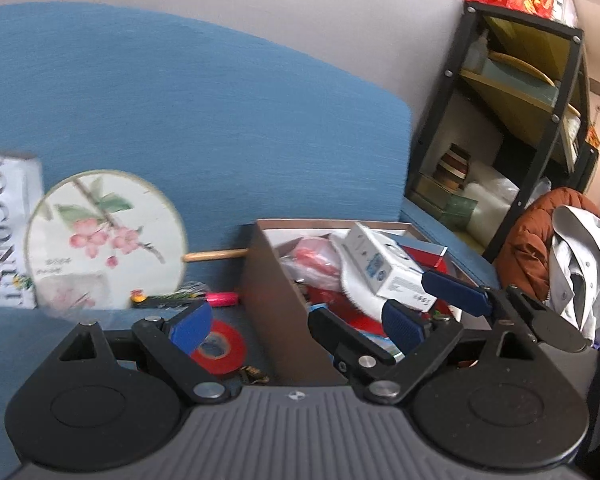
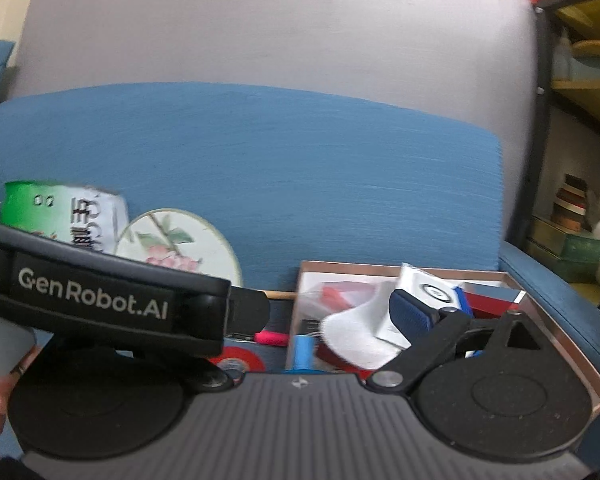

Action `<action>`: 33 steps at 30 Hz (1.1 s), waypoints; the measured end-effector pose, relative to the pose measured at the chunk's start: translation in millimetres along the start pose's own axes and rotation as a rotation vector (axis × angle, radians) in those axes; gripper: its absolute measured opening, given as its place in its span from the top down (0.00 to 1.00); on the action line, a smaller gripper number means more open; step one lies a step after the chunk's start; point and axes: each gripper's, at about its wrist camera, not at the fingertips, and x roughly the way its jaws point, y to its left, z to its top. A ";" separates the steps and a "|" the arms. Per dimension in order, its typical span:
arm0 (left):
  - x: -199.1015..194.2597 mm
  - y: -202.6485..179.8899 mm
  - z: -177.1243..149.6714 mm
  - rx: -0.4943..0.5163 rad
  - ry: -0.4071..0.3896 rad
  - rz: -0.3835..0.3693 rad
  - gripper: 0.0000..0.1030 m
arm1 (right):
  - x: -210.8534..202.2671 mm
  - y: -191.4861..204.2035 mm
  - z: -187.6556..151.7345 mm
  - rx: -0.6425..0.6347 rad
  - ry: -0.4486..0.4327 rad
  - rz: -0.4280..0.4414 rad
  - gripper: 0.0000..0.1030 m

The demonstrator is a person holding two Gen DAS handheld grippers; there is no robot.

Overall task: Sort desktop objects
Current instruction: 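Move the left gripper back to the red gift box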

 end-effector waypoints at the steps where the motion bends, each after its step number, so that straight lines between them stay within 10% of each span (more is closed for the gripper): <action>1: -5.0 4.3 -2.6 -0.014 -0.005 0.008 0.08 | 0.1 3.6 0.0 -0.007 0.001 0.014 0.08; 15: -71.8 108.4 -76.5 -0.195 0.000 0.191 0.06 | 9.7 126.9 -41.8 -0.168 0.100 0.389 0.08; 26: -84.2 203.2 -60.7 -0.197 -0.075 0.356 0.06 | 42.5 167.8 -73.9 -0.176 0.219 0.464 0.08; 33: -73.8 251.7 -50.8 -0.256 -0.063 0.334 0.06 | 80.4 209.9 -68.3 -0.201 0.212 0.485 0.08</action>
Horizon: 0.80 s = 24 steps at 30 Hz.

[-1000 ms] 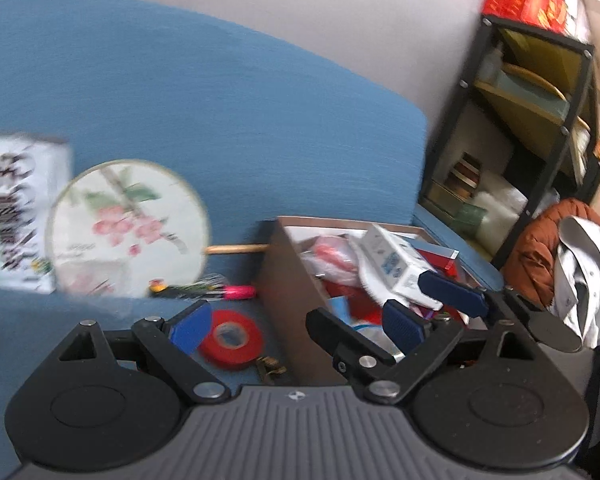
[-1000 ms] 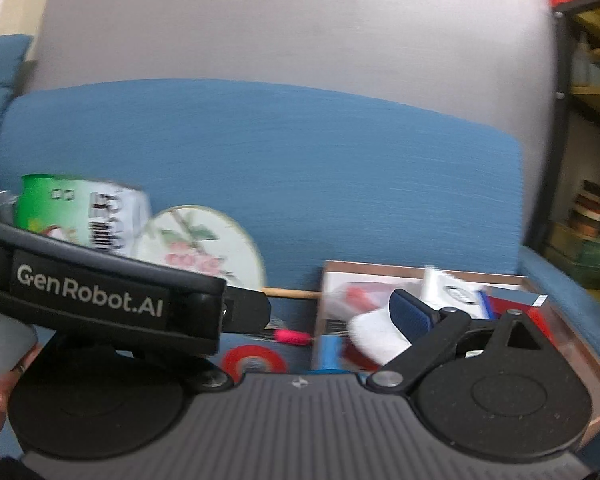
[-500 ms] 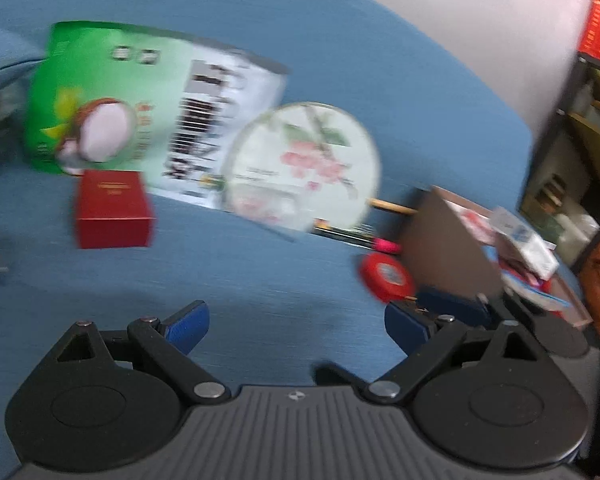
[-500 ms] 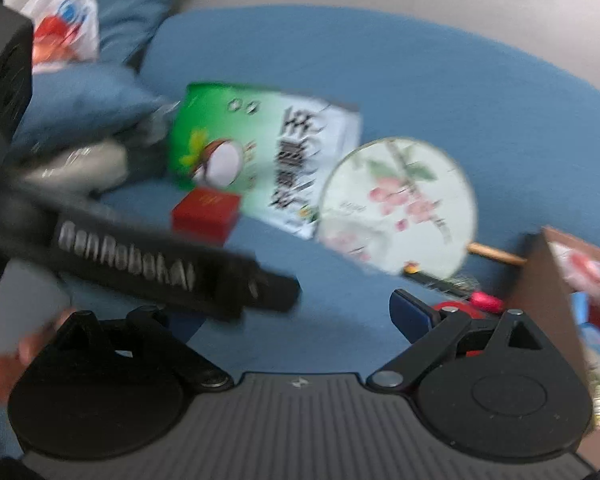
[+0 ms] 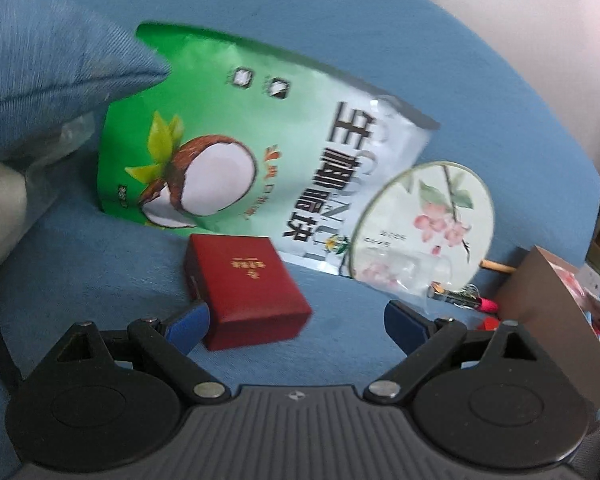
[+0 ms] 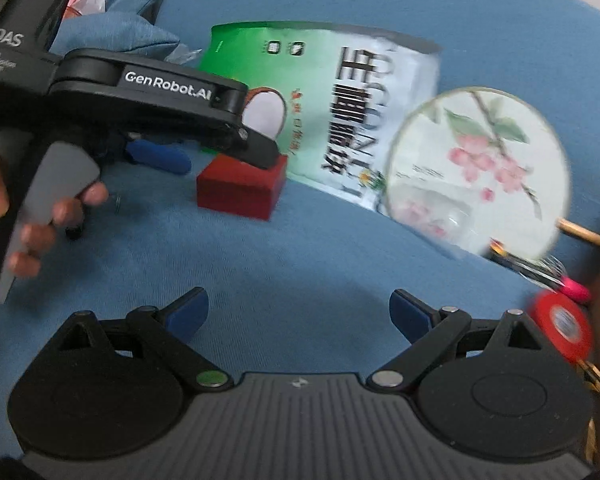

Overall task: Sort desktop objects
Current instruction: 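Move the left gripper back to the red gift box, then grasp the red gift box with the left gripper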

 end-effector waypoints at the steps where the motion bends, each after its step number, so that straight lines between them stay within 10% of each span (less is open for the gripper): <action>1: 2.3 4.4 2.6 -0.010 0.011 -0.012 0.07 | 9.6 3.1 5.7 0.005 -0.002 0.008 0.08; 8: 34.3 37.5 14.1 -0.041 0.078 -0.024 0.21 | 71.8 27.4 46.3 -0.076 -0.005 0.056 0.10; 13: 34.5 34.4 10.0 0.011 0.071 -0.050 0.30 | 97.2 29.6 60.7 -0.077 0.021 0.109 0.34; 24: 8.3 -32.0 -36.5 0.094 0.210 -0.221 0.32 | 7.8 5.3 16.9 -0.049 0.088 0.048 0.48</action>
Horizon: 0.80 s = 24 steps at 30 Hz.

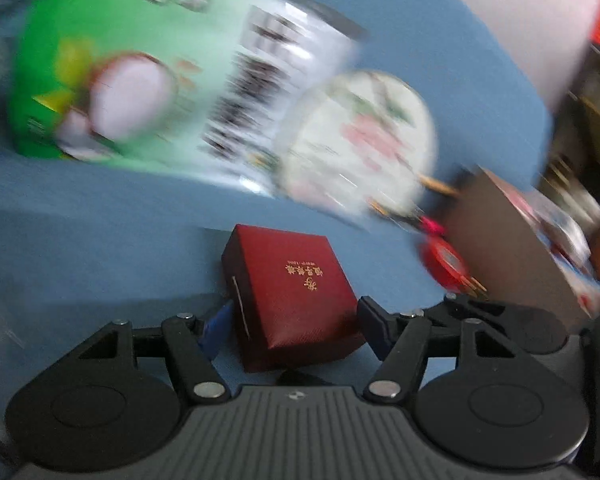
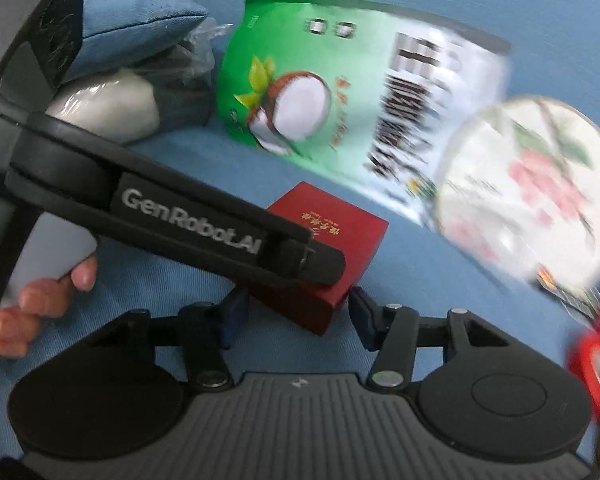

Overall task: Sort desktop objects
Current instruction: 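Grasp the red gift box with the left gripper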

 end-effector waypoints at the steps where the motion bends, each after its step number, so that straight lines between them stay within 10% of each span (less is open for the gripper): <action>1: 1.7 -12.3 -7.3 0.019 0.028 -0.035 0.32 | -14.9 -3.8 -11.0 0.014 0.008 -0.016 0.48; 12: 11.3 -103.6 -70.9 0.283 0.133 -0.266 0.29 | -119.9 -48.4 -117.2 0.304 0.020 -0.146 0.36; 24: 24.9 -83.6 -50.7 0.011 0.111 -0.259 0.17 | -104.9 -32.7 -108.0 0.219 -0.032 -0.179 0.24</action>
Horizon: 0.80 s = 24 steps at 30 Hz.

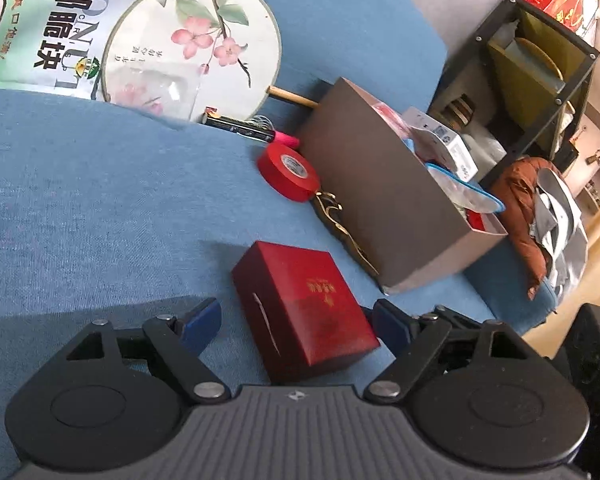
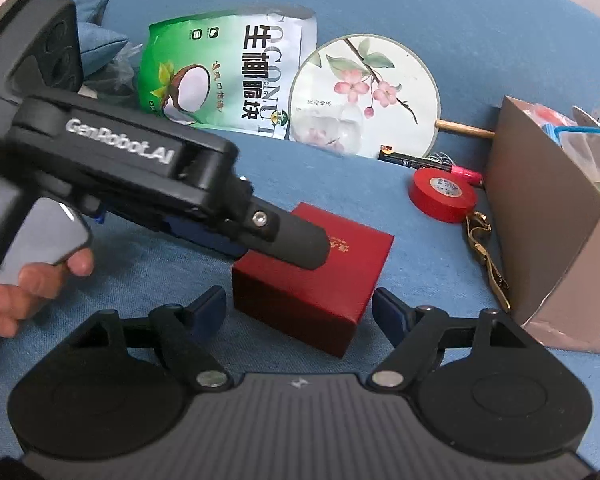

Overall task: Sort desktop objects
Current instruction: 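Grasp the red gift box with the left gripper, then carry the red gift box into the cardboard box and release it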

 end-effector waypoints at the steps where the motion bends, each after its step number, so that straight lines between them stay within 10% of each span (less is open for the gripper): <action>1: 1.1 -0.3 0.8 -0.004 -0.003 0.000 0.17 | 1.1 -1.6 0.4 0.008 0.003 0.000 0.24; 9: 8.7 3.1 0.8 -0.045 -0.027 0.024 0.42 | 13.3 -10.1 4.0 0.081 0.034 0.047 0.25; 15: -4.3 -19.6 -2.2 -0.035 -0.051 0.094 0.42 | 3.3 -2.2 3.1 0.058 0.027 0.053 0.25; 24: -33.0 -98.9 44.1 0.160 -0.193 0.066 0.41 | -58.4 -14.1 32.3 0.074 -0.213 -0.025 0.25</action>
